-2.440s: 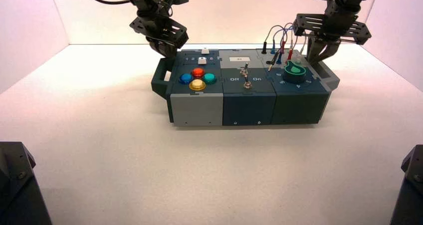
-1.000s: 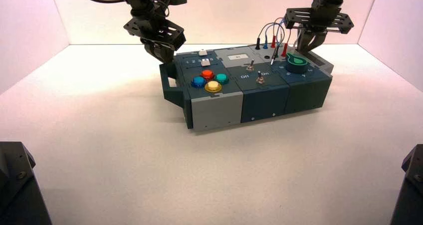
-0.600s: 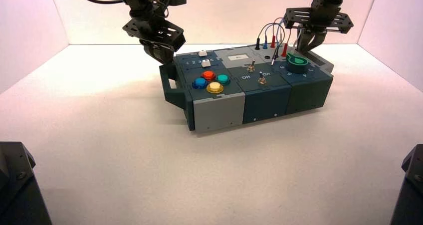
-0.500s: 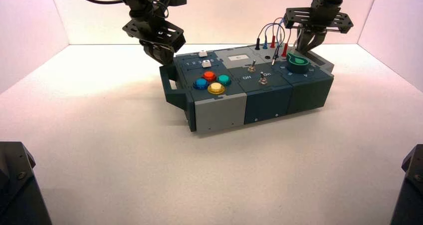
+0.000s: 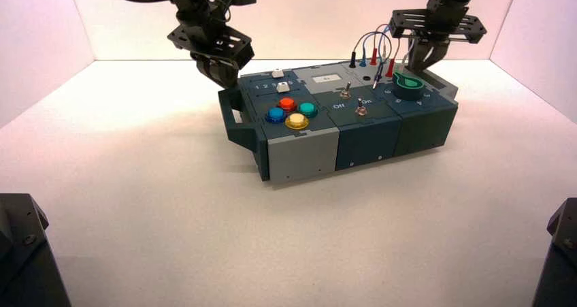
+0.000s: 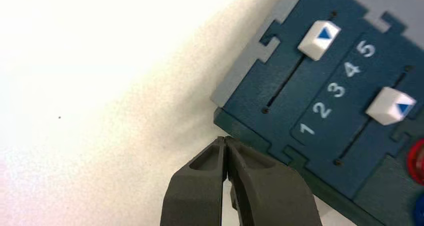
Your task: Insert the black wire.
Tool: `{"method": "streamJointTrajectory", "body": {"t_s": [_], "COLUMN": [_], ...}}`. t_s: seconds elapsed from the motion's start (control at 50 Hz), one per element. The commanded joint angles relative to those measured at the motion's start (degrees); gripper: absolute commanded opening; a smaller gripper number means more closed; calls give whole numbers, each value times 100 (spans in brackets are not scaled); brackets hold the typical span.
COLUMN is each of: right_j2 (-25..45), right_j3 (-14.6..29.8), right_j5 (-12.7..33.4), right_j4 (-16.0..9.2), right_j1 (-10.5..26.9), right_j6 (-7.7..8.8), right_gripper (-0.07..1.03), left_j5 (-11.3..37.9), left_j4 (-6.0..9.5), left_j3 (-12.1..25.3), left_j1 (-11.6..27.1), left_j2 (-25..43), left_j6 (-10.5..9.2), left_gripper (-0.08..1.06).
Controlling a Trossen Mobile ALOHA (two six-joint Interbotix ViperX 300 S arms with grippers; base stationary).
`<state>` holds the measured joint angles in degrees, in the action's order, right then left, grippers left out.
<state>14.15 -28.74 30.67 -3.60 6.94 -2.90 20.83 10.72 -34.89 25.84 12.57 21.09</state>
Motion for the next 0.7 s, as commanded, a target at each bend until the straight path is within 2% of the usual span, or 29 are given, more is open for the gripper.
{"method": "streamJointTrajectory", "body": {"t_s": [0.02,0.24,0.42,0.6,0.7], "right_j2": [-272,-659,-976,-1257,-1529], "right_j3": [-35,44,79,-9,-141], "right_j5": [246,466,659,844,1020], "right_j4": [-18,176,211,343,378], "right_j1": [519,501,501,466,369], "right_j6": [-53,-105,-114,-211,-211], "right_gripper": [-2,-2,-2,-2,-2], "left_j5": [0,167,211,255,290], "left_j4": [-9,-53,-53,-62,-53], "left_j3": [272,510,642,747,782], "left_j1": [88,-141,-202,-255,-255], "left_j2": [-378,-527,-633,-624,-633], "left_j6": [26,35,35,158,167], "left_gripper": [-3,-3,-3,-3,-3]}}
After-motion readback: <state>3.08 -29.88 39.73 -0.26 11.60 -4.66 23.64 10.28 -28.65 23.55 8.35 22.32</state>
